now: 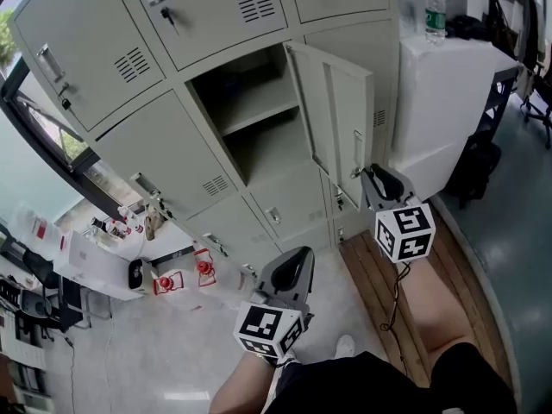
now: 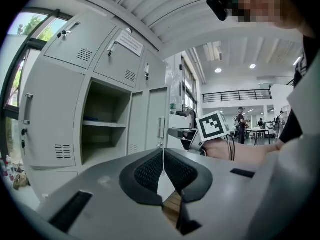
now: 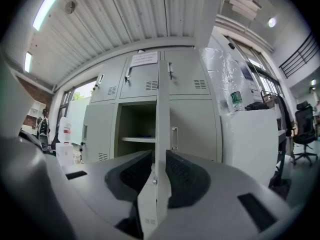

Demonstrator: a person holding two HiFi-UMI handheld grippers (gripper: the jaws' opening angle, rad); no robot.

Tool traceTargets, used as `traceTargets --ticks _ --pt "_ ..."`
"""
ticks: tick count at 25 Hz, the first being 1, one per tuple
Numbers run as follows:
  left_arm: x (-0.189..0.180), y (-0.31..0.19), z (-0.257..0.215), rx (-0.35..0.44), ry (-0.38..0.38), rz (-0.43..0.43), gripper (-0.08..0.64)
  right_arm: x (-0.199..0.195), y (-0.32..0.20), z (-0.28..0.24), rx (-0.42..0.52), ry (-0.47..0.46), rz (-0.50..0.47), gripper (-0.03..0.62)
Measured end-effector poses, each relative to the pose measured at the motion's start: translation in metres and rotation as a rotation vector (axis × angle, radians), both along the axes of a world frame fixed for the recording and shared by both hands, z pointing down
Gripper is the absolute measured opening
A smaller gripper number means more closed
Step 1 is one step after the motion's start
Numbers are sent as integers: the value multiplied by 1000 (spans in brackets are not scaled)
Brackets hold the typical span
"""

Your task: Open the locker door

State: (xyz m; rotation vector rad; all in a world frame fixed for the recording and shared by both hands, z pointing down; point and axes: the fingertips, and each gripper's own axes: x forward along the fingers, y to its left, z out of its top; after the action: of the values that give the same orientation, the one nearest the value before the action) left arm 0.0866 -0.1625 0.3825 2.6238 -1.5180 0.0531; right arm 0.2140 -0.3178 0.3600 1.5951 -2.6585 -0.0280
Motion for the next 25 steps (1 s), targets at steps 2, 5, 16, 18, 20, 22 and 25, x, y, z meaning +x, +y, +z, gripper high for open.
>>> traceTargets --ticks 2,5,16,18,20,22,25 --pt "-5 2 3 -8 10 -19 20 -6 8 -3 18 14 -18 117" --pt "-13 5 8 -16 17 -40 20 -23 22 -2 6 23 -88 54" --pt "-47 27 -1 9 44 -78 20 -100 97 2 -46 24 -301 54" --pt "-57 34 -1 12 44 -89 20 -112 112 1 -47 14 -314 54" --pt "-68 41 -1 14 46 -98 20 -123 126 -1 -47 8 -322 54" --pt "-77 48 0 9 59 -100 20 -134 140 0 -47 11 -330 54" --pt "-90 63 3 6 68 -99 20 -149 161 4 -54 25 -335 54"
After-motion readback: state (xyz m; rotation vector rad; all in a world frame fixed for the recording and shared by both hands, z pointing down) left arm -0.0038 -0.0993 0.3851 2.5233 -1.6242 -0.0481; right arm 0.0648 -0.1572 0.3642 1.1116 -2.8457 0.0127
